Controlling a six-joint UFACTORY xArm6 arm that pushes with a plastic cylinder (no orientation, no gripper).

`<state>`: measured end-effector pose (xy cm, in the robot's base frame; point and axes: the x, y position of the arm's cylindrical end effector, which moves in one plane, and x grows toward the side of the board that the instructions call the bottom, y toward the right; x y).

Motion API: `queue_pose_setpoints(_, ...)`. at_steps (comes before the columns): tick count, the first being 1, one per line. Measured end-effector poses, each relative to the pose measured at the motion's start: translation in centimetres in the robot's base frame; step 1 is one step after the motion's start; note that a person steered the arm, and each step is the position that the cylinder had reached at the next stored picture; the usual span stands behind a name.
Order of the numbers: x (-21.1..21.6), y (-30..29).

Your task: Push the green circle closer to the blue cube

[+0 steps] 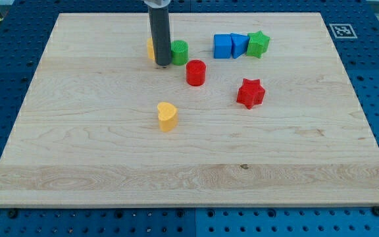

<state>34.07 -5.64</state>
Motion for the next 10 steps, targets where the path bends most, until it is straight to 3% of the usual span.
queue_pose_setpoints(3,-1.1,0.2)
queue_pose_setpoints(6,0.9,1.7)
queue_pose_setpoints(10,-2.1,2.2)
